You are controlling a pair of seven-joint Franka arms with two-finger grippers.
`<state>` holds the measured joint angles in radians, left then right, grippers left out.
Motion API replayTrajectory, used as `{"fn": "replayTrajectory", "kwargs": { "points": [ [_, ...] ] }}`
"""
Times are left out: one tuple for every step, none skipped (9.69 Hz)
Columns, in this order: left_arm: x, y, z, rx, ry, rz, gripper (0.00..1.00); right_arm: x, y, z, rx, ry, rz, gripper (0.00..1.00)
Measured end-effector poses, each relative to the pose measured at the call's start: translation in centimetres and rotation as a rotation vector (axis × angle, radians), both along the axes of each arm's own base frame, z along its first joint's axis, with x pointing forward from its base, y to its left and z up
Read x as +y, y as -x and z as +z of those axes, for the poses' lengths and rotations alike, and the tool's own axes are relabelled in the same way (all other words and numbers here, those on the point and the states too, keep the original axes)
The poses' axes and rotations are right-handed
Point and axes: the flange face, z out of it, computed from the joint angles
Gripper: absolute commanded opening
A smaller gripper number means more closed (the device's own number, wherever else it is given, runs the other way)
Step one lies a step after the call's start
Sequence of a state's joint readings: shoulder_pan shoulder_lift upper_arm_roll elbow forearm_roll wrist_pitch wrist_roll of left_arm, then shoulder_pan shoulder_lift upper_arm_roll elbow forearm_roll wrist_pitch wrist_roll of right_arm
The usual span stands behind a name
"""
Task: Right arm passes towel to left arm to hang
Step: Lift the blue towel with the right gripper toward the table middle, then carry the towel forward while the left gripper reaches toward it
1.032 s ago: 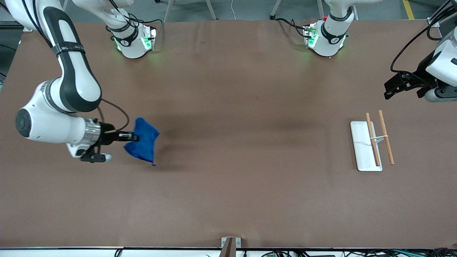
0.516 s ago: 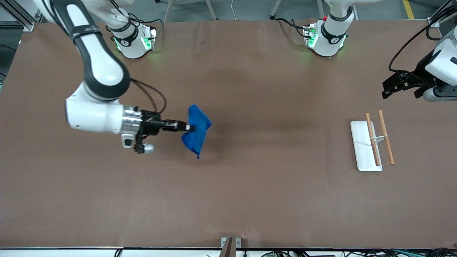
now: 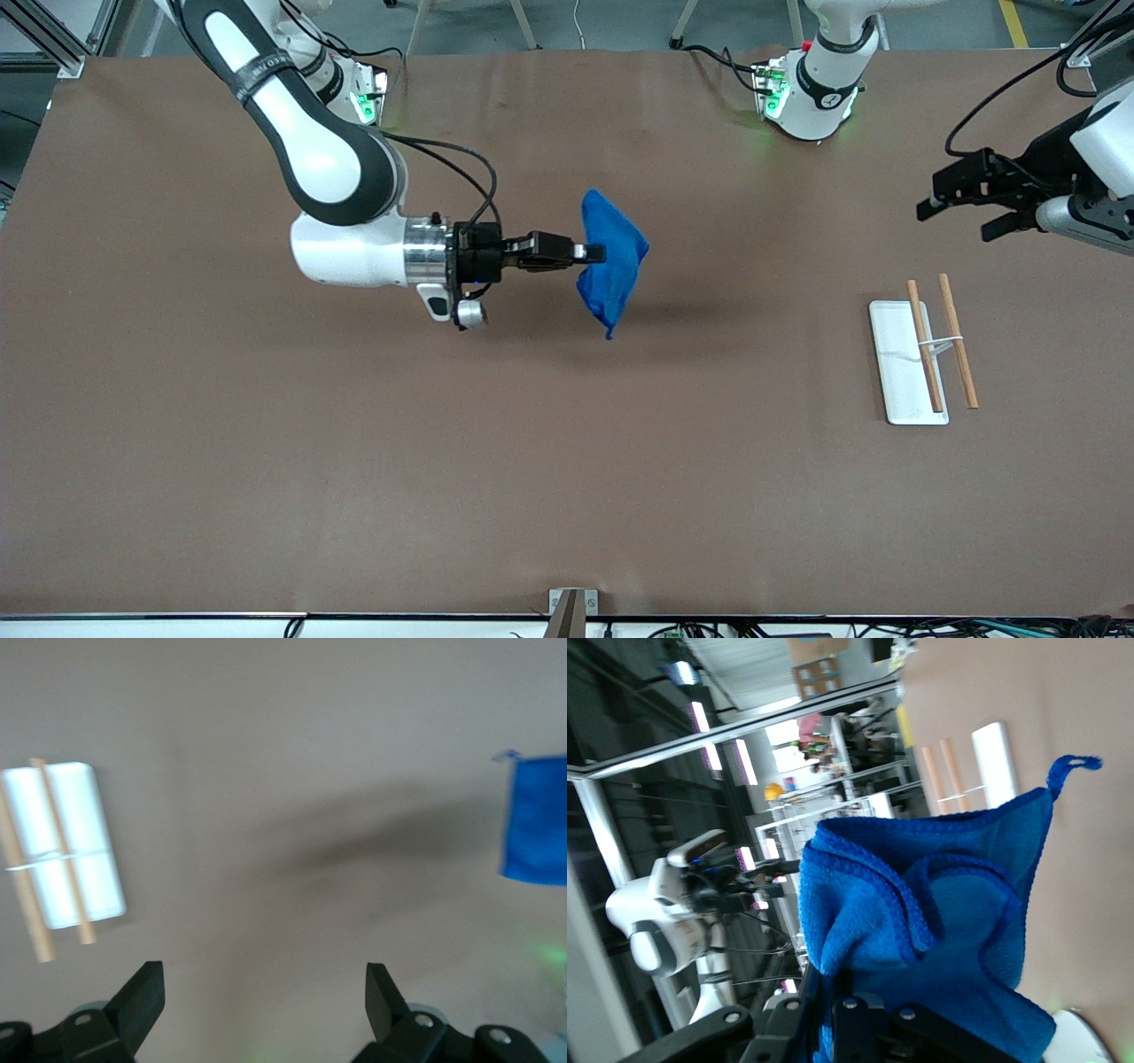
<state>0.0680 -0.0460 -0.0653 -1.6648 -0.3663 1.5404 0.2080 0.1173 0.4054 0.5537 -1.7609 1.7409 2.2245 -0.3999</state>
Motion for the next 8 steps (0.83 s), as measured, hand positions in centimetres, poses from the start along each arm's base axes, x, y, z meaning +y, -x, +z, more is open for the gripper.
{"fn": "replayTrajectory", "kwargs": {
  "points": [
    [-0.6,0.0,-1.0,0.024,0.046,-0.022,1.00,1.5,1.1,-0.2,0.000,-0.067,-0.021,0.00],
    [-1.7,-0.1,-2.2,0.056,0.115,-0.031,1.00,3.1,2.1,-0.6,-0.010,-0.129,-0.041,0.00],
    [-2.8,-0.3,-3.8,0.098,0.208,-0.028,1.00,4.5,3.1,-0.9,-0.021,-0.185,-0.056,0.00],
    [-3.7,-0.4,-5.6,0.139,0.307,-0.030,1.00,5.6,3.9,-1.2,-0.021,-0.239,-0.066,0.00],
    [-4.5,-0.4,-7.7,0.177,0.398,-0.040,1.00,6.4,4.3,-1.2,-0.013,-0.284,-0.074,0.00],
    [-5.2,-0.2,-9.8,0.211,0.474,-0.054,1.00,7.3,4.4,-0.5,-0.001,-0.322,-0.075,0.00],
    [-5.9,0.2,-11.6,0.247,0.545,-0.068,1.00,8.2,4.4,0.4,0.005,-0.354,-0.073,0.00],
    [-6.6,0.7,-13.0,0.286,0.628,-0.077,1.00,8.8,4.2,1.3,0.006,-0.380,-0.072,0.00]
  ]
}}
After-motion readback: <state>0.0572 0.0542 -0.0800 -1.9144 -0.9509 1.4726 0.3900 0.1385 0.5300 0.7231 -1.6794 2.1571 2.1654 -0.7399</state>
